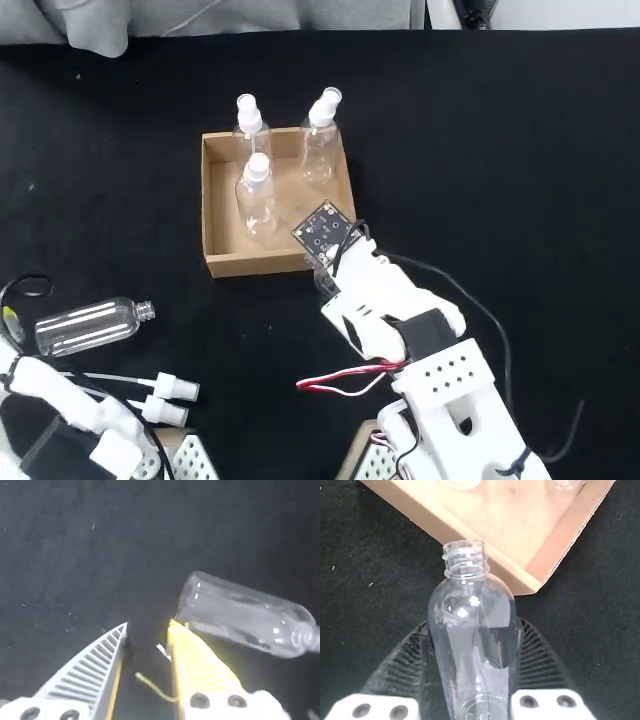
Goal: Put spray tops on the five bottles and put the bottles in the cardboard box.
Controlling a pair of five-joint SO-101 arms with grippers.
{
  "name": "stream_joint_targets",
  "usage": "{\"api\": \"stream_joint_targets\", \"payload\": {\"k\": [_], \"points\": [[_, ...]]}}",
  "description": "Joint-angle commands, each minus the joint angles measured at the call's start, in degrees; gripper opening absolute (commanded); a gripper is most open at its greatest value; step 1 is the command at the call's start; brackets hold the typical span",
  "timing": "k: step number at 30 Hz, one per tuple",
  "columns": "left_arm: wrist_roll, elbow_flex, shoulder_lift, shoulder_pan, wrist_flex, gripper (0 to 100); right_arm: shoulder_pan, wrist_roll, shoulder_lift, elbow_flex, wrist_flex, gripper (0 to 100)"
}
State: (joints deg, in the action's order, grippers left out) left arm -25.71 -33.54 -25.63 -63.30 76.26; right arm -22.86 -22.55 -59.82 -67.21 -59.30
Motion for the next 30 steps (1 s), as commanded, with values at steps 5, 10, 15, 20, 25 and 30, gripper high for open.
{"api": "stream_joint_targets", "payload": {"k": [5,10,15,20,25,30], "points": [[-9.23,14.64,-0.70,8.75,16.18,5,1.76,0.26,-1.80,0.22,1.58,8.1],[-9.58,16.66,-0.70,12.35,18.64,2,1.76,0.00,-1.89,-0.22,1.67,8.2],[-9.67,15.96,-0.09,15.78,18.81,3,1.76,0.00,-1.89,-0.22,1.67,8.2],[-13.63,14.37,-0.35,20.53,18.81,3,1.76,0.00,-1.89,-0.22,1.67,8.2],[-22.07,10.07,-0.70,26.77,18.81,3,1.76,0.00,-1.89,-0.22,1.67,8.2],[-28.66,7.69,-0.79,32.13,18.81,3,1.76,0.00,-1.89,-0.22,1.67,8.2]]}}
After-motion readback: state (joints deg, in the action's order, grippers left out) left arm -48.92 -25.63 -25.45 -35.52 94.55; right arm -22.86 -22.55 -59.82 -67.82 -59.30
